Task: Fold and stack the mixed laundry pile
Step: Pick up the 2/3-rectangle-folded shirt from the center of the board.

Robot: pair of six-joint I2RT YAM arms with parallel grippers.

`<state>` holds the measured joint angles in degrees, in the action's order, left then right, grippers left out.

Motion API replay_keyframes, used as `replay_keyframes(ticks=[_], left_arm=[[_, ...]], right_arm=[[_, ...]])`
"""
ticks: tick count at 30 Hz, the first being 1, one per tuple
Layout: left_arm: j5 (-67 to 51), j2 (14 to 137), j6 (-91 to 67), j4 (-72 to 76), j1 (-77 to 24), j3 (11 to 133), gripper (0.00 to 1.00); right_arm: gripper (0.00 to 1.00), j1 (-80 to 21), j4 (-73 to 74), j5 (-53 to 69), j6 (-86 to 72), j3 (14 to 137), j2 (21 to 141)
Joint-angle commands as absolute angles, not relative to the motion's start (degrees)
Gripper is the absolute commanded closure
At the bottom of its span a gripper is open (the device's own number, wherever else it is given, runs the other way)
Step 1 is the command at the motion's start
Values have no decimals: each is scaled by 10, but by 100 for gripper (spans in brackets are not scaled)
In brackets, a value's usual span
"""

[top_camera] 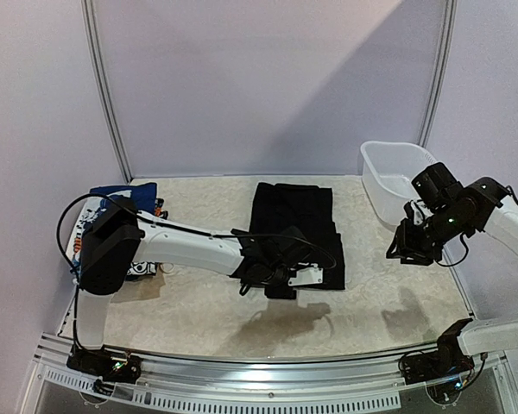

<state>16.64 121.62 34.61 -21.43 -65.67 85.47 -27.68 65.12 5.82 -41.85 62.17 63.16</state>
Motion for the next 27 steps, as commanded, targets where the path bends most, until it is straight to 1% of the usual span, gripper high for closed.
replay_keyframes(ticks=[1,4,8,13,15,17,20,25,27], left_arm=[[176,1231,355,-190,-665,858,34],[184,1241,361,-179,-666,857,38],[205,1257,363,-160,-667,860,47],[217,1277,366,-135,-668,855,50],[216,1281,368,-129,-669,853,54],[219,1285,370,-122,-669,851,62],[227,1289,372,-111,-670,847,77],[222,1287,366,-103,-671,839,100],[224,1284,358,-107,-671,838,100]], right_arm=[[59,-275,688,36,-427,622,622],[59,-275,688,37,-428,626,624],[59,-275,688,36,-428,630,628],[58,-275,689,37,-422,634,639],[58,-275,688,37,-420,636,643],[58,-275,687,38,-417,639,648],[58,-275,681,41,-413,644,659],[58,-275,668,48,-403,660,681],[58,-274,664,51,-399,670,692]])
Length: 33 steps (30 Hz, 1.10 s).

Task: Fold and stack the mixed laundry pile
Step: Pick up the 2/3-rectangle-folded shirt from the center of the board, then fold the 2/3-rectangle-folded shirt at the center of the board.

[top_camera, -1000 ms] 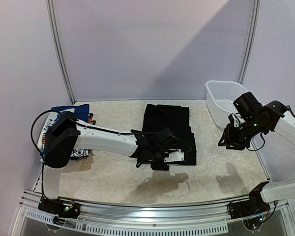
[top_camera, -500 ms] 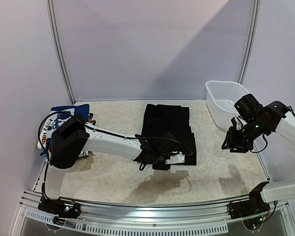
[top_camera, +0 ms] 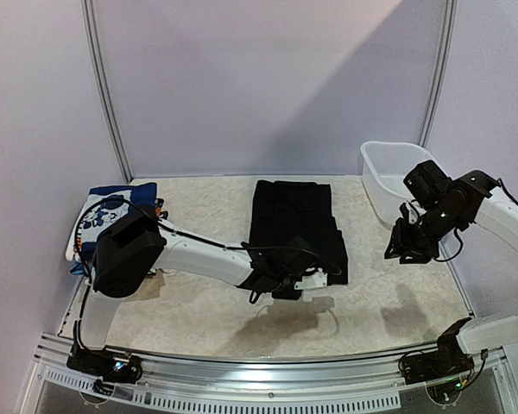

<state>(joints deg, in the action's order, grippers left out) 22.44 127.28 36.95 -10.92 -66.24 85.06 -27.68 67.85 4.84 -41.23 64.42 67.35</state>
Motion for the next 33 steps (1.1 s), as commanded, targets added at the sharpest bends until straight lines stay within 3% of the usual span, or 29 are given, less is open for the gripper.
replay_keyframes(ticks=[1,11,20,33], left_arm=[[225,1281,352,-110,-672,839,100],[182,1200,237,-207,-686,823,100],[142,1111,163,-320,-727,816,100],[135,1040,58,-503,-810,888,100]], right_arm=[[58,-274,662,52,-396,675,700],[58,-272,621,85,-356,739,782],[61,-271,541,198,-325,747,864],[85,-330,494,327,-248,742,967]])
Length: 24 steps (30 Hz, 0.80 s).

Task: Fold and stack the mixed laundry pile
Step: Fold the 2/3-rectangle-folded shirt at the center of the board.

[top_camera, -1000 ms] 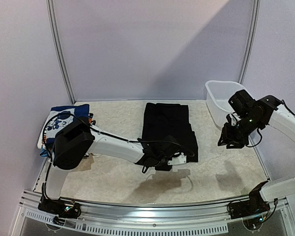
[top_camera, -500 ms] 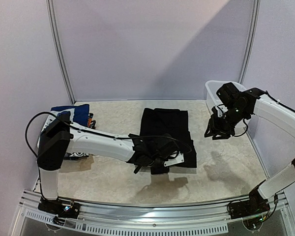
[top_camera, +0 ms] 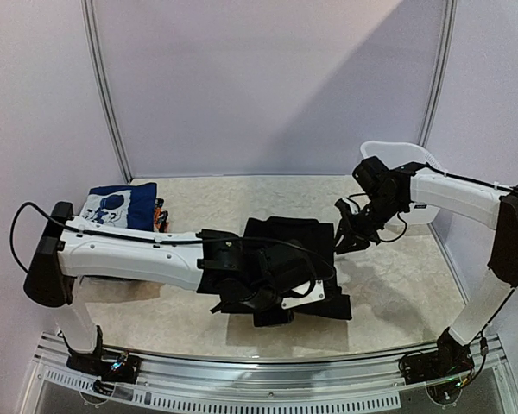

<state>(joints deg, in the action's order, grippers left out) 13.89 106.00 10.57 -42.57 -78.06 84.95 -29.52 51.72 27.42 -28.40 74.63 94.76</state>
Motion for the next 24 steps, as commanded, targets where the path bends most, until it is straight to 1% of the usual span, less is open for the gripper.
replay_keyframes(ticks=[1,10,20,24], left_arm=[[136,1040,51,-514,-818,898,100],[174,1037,-12,-604,-875,970,100],[211,1032,-54,-635,-896,999,100],[221,1029,-60,-638,-901,1003,100]], right_arm=[[87,-339,486,333,-247,735,970],[100,-405,411,379,-251,689,996],[100,-485,346,409,-250,663,1058],[100,-513,324,419,-249,665,1104]])
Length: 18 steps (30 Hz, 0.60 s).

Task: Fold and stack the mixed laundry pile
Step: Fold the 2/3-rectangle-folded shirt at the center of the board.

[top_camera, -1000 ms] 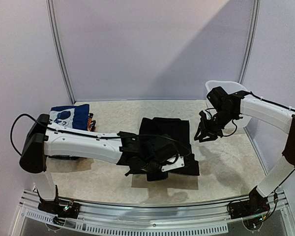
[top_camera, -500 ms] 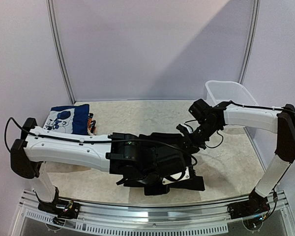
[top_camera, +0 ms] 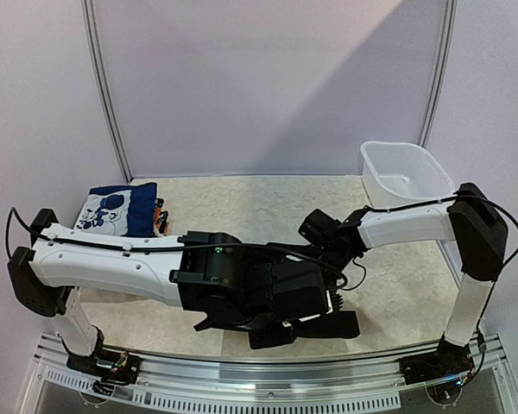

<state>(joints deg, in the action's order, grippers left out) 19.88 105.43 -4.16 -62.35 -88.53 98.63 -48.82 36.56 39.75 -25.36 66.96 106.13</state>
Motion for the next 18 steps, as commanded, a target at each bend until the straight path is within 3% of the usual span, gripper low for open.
replay_keyframes(ticks=[1,8,18], left_arm=[[222,1029,-60,-638,-901,1003,100],[231,1031,-43,-636,-896,1013,100],[235,1033,-5,-629,-869,1023,100]], right_arm=[[100,-518,320,422,-249,666,1113],[100,-539,326,451,-241,681,1165],[100,-540,407,506,-179,706,1131]])
